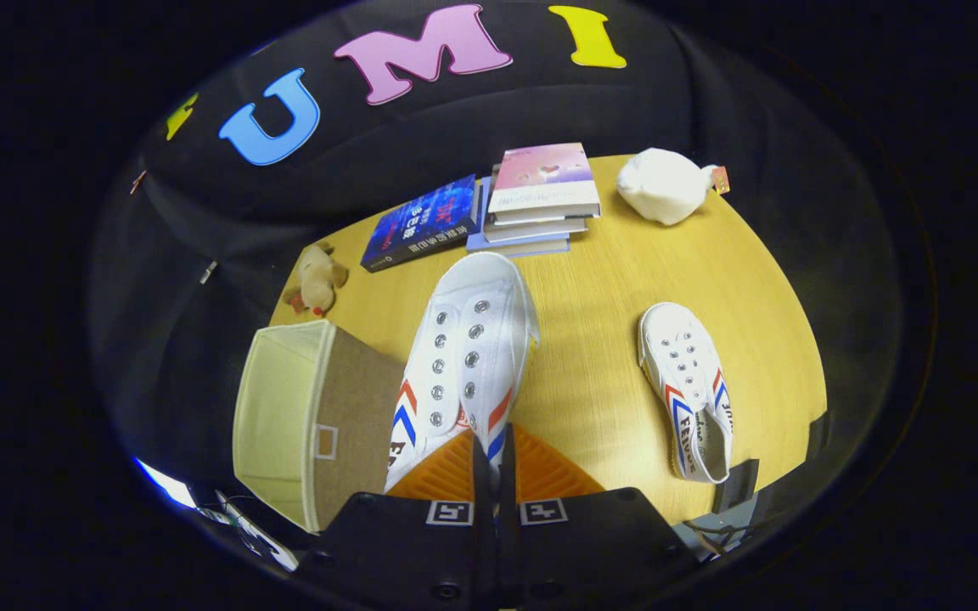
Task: Open the storage box then place both shoes into the box .Put the left shoe in first, then the right shoe, with the right side of both shoes facing outward in a uniform manner.
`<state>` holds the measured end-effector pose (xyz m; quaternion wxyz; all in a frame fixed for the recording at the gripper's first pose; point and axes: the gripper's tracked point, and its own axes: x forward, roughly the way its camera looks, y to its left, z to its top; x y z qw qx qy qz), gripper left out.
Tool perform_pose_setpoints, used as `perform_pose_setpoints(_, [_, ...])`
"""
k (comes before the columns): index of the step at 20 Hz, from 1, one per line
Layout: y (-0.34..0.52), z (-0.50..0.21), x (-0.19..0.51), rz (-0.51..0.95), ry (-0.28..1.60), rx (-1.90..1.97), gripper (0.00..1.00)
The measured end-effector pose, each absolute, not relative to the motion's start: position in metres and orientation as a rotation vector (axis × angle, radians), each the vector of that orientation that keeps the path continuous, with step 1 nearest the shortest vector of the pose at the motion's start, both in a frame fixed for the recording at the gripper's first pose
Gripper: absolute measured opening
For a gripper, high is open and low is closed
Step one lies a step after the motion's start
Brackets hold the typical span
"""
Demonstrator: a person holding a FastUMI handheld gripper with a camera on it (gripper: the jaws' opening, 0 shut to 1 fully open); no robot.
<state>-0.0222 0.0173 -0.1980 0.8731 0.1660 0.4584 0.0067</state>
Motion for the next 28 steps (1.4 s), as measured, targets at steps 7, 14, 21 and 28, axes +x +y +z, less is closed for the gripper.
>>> perform_pose_setpoints(7, [0.111, -0.121, -0.026, 0.094, 0.887, 0.504, 0.05])
perform_pose_setpoints(14, [0.206, -0.14, -0.026, 0.207, 0.957, 0.526, 0.05])
perform_pose_setpoints(21, [0.256, -0.203, -0.023, 0.207, 1.076, 0.464, 0.05])
perform_pose_setpoints(28, [0.29, -0.264, -0.009, 0.155, 1.175, 0.358, 0.05])
